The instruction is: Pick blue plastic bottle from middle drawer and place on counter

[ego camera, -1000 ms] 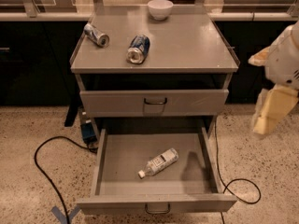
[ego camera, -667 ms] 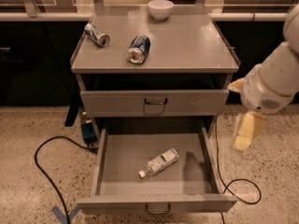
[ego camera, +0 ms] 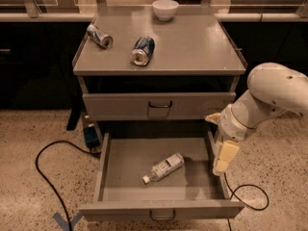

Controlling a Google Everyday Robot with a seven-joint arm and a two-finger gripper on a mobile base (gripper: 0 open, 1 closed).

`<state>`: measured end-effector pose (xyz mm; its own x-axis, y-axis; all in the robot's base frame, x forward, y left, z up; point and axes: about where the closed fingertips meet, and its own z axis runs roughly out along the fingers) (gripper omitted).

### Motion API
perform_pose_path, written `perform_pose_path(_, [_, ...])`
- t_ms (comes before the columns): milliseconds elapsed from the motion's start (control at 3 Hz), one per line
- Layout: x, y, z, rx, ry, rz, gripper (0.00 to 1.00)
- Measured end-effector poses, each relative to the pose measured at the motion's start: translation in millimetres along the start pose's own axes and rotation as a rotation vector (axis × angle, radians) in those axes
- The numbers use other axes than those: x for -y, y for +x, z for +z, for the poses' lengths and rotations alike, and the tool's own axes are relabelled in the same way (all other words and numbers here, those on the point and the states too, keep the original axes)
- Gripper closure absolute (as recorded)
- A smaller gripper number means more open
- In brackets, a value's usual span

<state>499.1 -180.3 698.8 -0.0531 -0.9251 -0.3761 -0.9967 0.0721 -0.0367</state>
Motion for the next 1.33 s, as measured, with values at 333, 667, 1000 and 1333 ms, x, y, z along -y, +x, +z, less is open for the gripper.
perform_pose_path(333, [0.0,-0.3,-0.5,0.000,0.001,0.000,0.00])
perform_pose_path(667, [-4.7,-1.4,24.8,0.026,-0.022,0.003,0.00])
perform_pose_path(1000, [-7.7,-10.4,85.1,0.082,-0.054,-0.003,0.00])
perform_pose_path(1333, [0.6,-26.5,141.3,0.114,-0.043,-0.009,0.00])
